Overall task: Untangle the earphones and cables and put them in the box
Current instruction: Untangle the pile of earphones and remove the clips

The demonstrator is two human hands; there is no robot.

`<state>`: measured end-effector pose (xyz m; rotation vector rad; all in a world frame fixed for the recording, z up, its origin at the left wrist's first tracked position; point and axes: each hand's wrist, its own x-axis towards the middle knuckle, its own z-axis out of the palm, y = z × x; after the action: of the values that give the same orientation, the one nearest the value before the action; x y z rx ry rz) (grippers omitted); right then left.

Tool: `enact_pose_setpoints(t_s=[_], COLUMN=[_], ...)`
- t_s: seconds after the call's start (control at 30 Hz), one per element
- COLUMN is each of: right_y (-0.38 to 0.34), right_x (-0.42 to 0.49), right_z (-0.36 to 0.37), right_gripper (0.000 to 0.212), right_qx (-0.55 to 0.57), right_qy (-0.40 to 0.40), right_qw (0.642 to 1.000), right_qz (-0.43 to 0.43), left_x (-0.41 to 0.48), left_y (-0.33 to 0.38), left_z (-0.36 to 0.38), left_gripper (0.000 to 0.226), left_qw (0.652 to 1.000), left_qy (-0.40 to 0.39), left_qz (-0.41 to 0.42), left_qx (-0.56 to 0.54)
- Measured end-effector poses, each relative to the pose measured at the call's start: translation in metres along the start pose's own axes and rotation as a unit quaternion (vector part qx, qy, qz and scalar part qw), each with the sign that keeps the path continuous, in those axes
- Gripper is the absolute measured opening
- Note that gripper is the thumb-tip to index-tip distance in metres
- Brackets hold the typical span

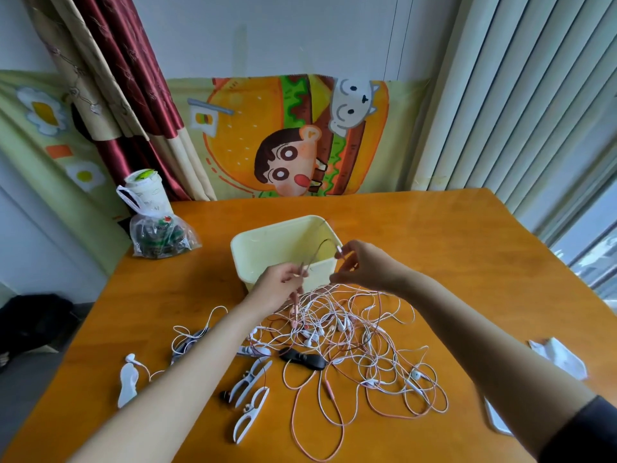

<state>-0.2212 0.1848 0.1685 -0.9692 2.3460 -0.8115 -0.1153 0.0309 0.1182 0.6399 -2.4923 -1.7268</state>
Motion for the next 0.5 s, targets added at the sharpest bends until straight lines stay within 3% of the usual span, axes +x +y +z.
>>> enact_pose_setpoints(t_s=[0.17, 0.23, 0.3, 0.4, 0.5], right_y=[0.011, 0.010, 0.006, -0.004, -0.013], right_x=[-0.004, -0.004, -0.002, 0.002, 0.005], right_z=[-0.005, -0.003, 0.000, 0.004, 0.001], right_gripper=[0.020, 0.019, 0.020, 0.019, 0.015], right_qx=[-0.024, -0.001, 0.055, 0.175, 0.201], right_qy=[0.001, 0.006, 0.021, 0.054, 0.097], right_qw=[1.000, 1.000, 0.998, 0.983, 0.975], right_qz=[0.010, 0.013, 0.025, 0.025, -0.014], left_x=[0.010, 0.009, 0.004, -0.008, -0.015], left_y=[-0.044, -0.039, -0.022, 0.012, 0.033], left_z=[-0.019, -0.017, -0.010, 0.013, 0.037], left_gripper=[0.037, 0.038, 0.019, 0.012, 0.033], left_qw=[0.972, 0.962, 0.973, 0.999, 0.986], left_qy=[0.055, 0.110, 0.124, -0.026, -0.135], left_qz=[-0.126, -0.108, -0.033, 0.016, 0.038], left_qx=[0.190, 0.228, 0.190, 0.024, -0.091])
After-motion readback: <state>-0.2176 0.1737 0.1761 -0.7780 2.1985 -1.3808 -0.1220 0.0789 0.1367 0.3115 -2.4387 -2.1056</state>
